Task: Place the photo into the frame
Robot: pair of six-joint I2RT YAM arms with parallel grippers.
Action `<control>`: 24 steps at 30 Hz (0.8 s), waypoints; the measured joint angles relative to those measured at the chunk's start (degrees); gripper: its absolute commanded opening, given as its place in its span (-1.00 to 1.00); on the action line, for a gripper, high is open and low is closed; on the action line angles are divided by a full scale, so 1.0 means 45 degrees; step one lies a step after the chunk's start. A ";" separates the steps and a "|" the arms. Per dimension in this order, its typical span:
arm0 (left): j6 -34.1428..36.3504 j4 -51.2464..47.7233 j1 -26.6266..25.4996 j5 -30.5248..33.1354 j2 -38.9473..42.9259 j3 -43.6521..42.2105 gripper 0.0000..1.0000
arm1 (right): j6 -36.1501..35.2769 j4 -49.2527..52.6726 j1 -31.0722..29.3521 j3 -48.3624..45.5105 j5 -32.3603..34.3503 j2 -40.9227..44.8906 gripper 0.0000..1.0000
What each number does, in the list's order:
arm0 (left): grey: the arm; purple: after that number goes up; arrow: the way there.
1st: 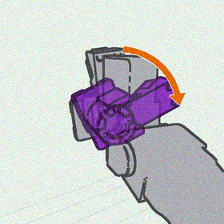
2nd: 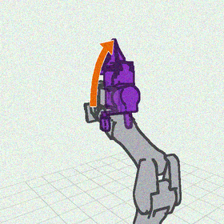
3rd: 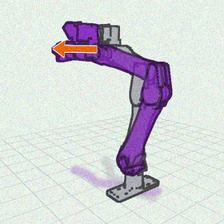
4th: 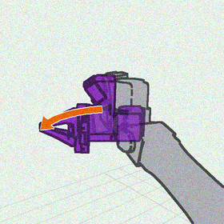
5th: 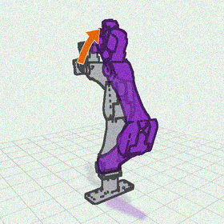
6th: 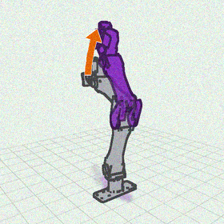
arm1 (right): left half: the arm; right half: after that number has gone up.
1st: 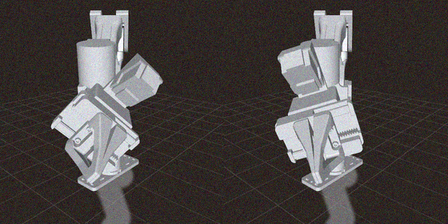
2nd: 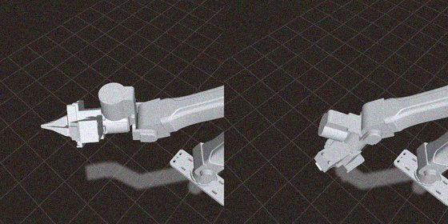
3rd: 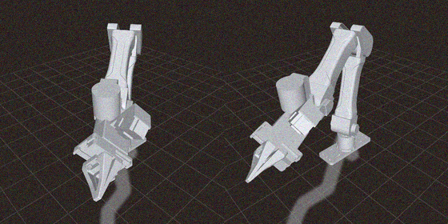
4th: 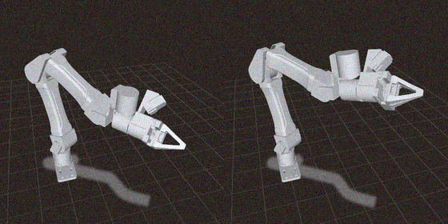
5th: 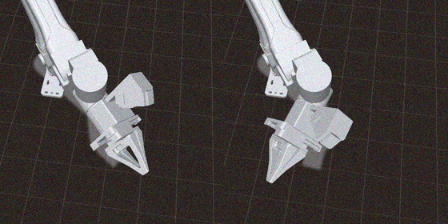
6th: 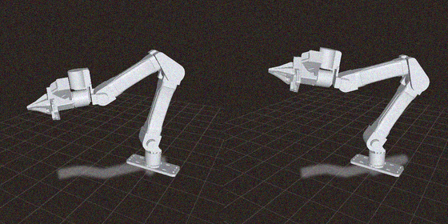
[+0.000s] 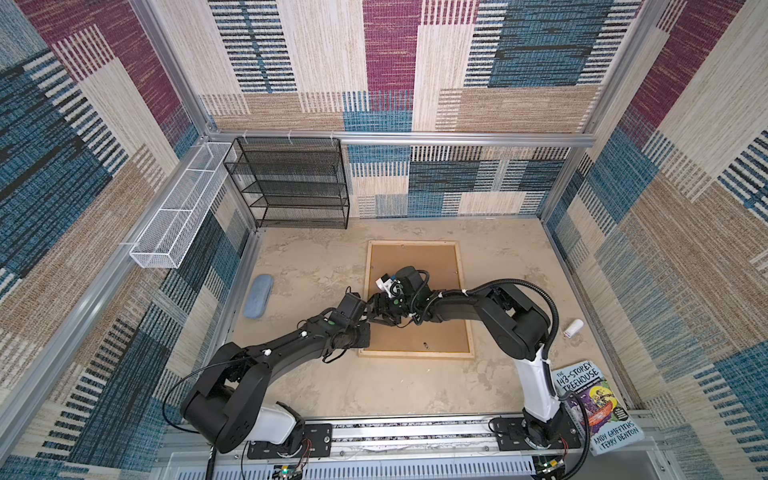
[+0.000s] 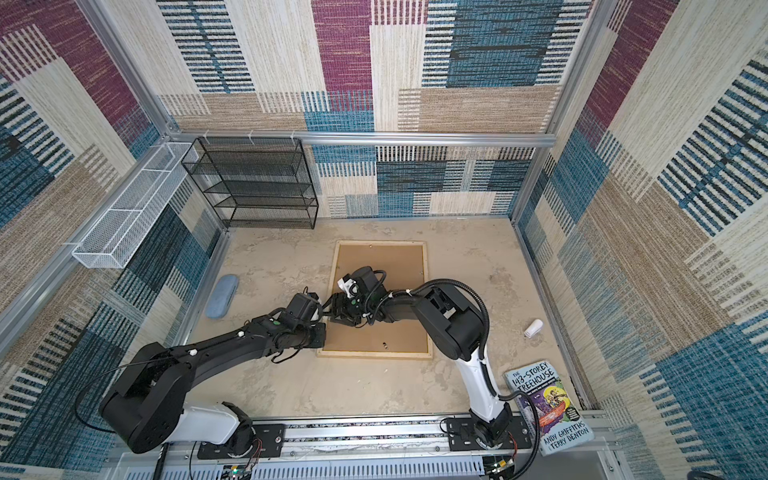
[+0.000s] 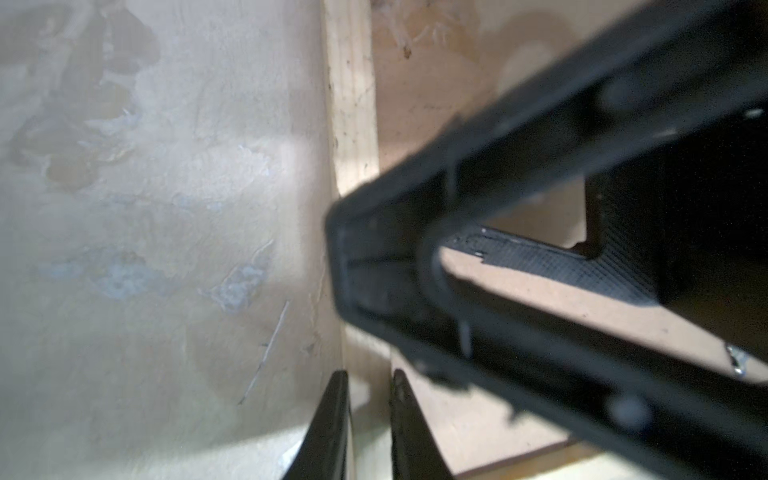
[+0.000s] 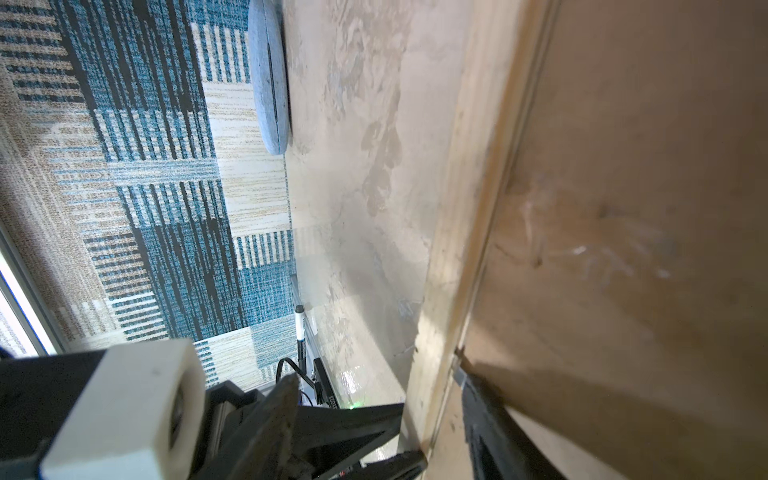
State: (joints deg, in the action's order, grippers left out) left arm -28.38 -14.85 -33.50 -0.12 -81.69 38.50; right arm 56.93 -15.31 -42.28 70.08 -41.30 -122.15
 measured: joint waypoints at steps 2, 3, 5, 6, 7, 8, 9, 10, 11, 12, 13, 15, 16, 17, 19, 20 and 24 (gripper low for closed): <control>-0.0029 0.0015 0.0005 0.0092 -0.0005 0.0005 -0.59 | -0.0005 -0.0078 -0.0058 0.0092 0.0097 -0.0073 0.30; -0.0039 0.0019 0.0005 0.0146 -0.0010 0.0005 -0.59 | 0.0000 -0.0112 -0.0078 0.0136 0.0117 -0.0112 0.30; -0.0087 0.0024 0.0005 0.0219 -0.0010 0.0005 -0.59 | 0.0000 -0.0185 -0.0102 0.0180 0.0146 -0.0160 0.30; -0.0092 0.0029 0.0005 0.0223 -0.0010 0.0005 -0.59 | 0.0000 -0.0199 -0.0112 0.0180 0.0170 -0.0160 0.30; -0.0092 0.0029 0.0005 0.0228 -0.0005 0.0005 -0.59 | 0.0000 -0.0199 -0.0117 0.0180 0.0180 -0.0160 0.30; -0.0097 0.0029 0.0005 0.0233 -0.0005 0.0005 -0.59 | 0.0000 -0.0199 -0.0121 0.0180 0.0185 -0.0160 0.30; -0.0102 0.0029 0.0005 0.0238 0.0010 0.0005 -0.59 | 0.0000 -0.0199 -0.0121 0.0180 0.0189 -0.0160 0.30; -0.0112 0.0029 0.0005 0.0262 0.0034 0.0000 -0.59 | 0.0000 -0.0189 -0.0121 0.0175 0.0199 -0.0146 0.30; -0.0121 0.0039 0.0005 0.0277 0.0063 -0.0015 -0.59 | -0.0005 -0.0170 -0.0121 0.0175 0.0228 -0.0126 0.30; -0.0126 0.0049 0.0010 0.0282 0.0092 -0.0034 -0.59 | -0.0010 -0.0146 -0.0121 0.0175 0.0257 -0.0107 0.30; -0.0126 0.0063 0.0034 0.0277 0.0112 -0.0044 -0.59 | -0.0015 -0.0102 -0.0107 0.0165 0.0301 -0.0078 0.30; -0.0136 0.0102 0.0160 0.0121 0.0146 -0.0063 -0.59 | -0.0160 -0.0049 -0.0073 0.0034 0.0311 0.0058 0.30; -0.0131 0.0189 0.0243 -0.0049 0.0155 -0.0083 -0.59 | -0.0257 0.0039 -0.0005 -0.0092 0.0321 0.0189 0.30; -0.0131 0.0277 0.0306 -0.0160 0.0155 -0.0107 -0.59 | -0.0369 0.0219 0.0044 -0.0199 0.0325 0.0350 0.30; -0.0126 0.0408 0.0544 -0.0466 0.0180 -0.0155 -0.54 | -0.0680 0.0675 0.0316 -0.0466 0.0539 0.0806 0.30; -0.0117 0.0408 0.0622 -0.0661 0.0199 -0.0160 -0.49 | -0.0831 0.0840 0.0447 -0.0559 0.0651 0.1025 0.31; -0.0073 0.0228 0.0690 -0.0719 0.0398 -0.0151 -0.33 | -0.1870 0.1719 0.0826 -0.0554 0.1190 0.1948 0.34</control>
State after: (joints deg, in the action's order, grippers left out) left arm -28.71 -13.82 -30.39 -3.36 -79.90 37.82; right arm 48.51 -7.57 -38.57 67.59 -35.94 -113.38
